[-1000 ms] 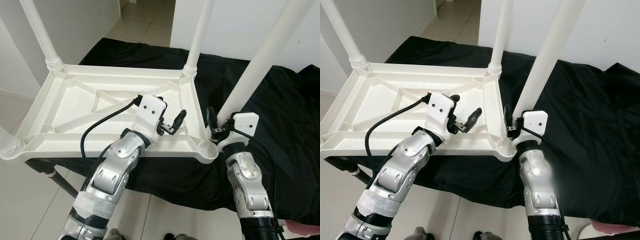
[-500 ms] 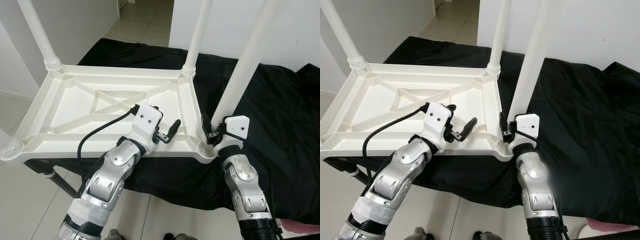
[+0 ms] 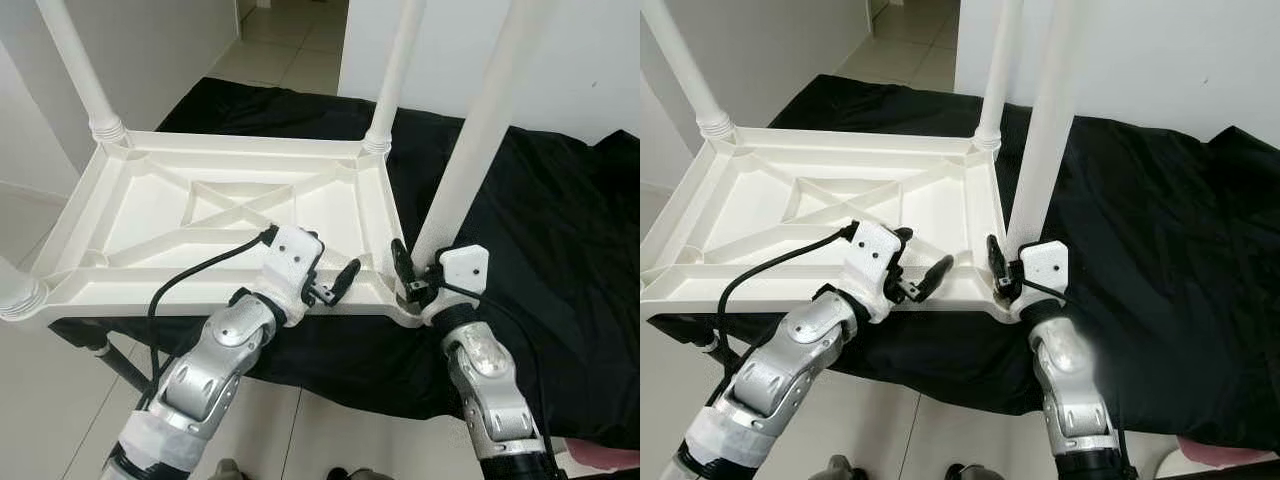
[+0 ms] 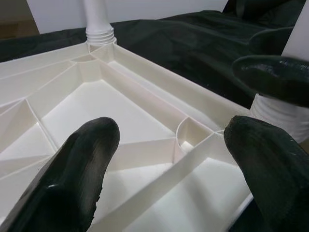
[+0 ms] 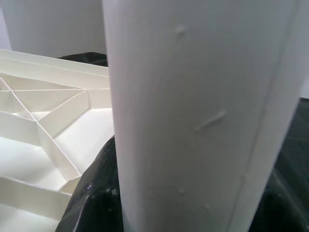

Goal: Building children table

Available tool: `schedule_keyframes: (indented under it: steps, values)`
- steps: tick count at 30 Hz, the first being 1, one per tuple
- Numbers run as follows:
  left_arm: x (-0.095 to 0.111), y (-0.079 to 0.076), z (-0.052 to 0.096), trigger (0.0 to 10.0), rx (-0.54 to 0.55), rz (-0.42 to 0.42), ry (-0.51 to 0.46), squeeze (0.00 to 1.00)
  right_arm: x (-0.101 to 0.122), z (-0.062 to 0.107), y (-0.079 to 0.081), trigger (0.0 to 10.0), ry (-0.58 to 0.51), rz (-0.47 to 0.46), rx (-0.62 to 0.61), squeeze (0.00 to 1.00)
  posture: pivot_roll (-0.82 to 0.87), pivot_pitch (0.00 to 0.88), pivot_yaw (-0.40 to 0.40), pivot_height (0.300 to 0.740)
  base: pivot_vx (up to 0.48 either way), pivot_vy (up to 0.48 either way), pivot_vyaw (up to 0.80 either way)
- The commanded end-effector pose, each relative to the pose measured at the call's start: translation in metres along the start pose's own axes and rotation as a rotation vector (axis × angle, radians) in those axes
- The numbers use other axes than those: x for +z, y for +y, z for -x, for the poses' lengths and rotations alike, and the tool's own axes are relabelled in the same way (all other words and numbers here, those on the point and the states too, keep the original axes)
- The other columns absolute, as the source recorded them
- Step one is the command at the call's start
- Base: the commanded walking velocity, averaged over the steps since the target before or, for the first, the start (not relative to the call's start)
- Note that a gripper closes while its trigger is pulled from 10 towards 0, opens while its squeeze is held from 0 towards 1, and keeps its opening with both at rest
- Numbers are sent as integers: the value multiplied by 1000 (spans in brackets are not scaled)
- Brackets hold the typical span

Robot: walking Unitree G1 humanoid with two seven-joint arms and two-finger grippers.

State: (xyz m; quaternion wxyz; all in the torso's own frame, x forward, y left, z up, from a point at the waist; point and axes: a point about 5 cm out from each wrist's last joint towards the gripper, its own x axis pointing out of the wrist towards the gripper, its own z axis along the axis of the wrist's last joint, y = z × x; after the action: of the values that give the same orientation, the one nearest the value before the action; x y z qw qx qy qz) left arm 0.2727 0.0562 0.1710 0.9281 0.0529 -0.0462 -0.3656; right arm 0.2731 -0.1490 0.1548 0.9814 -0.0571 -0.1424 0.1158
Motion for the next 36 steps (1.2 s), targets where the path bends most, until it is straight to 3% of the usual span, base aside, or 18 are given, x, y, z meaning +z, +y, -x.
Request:
schedule_keyframes:
  steps: [1,11,28,31,36]
  values:
    - [0,-14,3,10000,-237,-15,4,0,-11,11,-1,10000,51,-1,14,0,14,117,-40,740,0,0,0]
    - [1,-15,2,10000,-246,-17,10,0,-19,23,-6,10000,70,55,34,0,7,123,-32,740,0,0,0]
    - [3,-15,3,10000,-247,-29,14,0,-23,24,9,10000,51,137,226,0,10,127,-32,740,0,0,0]
    - [3,-15,4,10000,-246,-30,13,0,-24,24,8,10000,57,116,226,0,11,127,-34,740,0,0,0]
    - [5,-14,3,10000,-242,-34,9,0,-28,24,5,10000,73,-22,166,0,13,126,-35,740,0,0,0]
